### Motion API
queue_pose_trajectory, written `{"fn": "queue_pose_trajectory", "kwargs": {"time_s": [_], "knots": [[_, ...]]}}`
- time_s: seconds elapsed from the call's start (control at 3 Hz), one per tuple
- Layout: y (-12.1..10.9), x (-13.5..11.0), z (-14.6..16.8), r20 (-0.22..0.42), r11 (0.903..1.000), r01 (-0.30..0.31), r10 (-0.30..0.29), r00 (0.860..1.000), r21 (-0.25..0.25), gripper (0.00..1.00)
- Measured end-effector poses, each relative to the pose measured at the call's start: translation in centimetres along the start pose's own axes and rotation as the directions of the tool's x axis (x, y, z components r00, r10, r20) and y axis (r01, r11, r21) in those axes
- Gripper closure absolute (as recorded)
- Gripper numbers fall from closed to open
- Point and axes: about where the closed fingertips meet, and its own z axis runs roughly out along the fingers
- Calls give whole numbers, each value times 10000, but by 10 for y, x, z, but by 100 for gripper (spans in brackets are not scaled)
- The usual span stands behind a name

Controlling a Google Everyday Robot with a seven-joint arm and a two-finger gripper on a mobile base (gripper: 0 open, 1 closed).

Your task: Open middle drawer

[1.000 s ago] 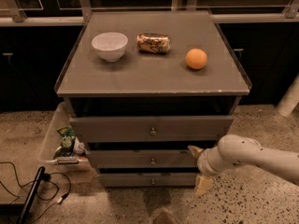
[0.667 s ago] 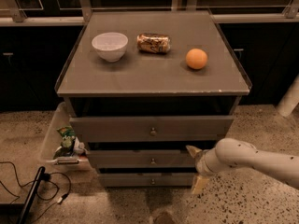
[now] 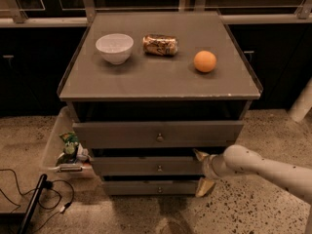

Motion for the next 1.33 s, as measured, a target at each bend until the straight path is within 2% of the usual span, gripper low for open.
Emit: {"fn": "queue_pose_trajectory", "kwargs": {"time_s": [0.67,1.0,1.33], "knots": [[-24,11,18,588,9994,-74,55,9983,328,0],[-27,12,19,655,9993,-81,57,9978,363,9],[-27,12,19,656,9993,-81,57,9978,362,32]]}}
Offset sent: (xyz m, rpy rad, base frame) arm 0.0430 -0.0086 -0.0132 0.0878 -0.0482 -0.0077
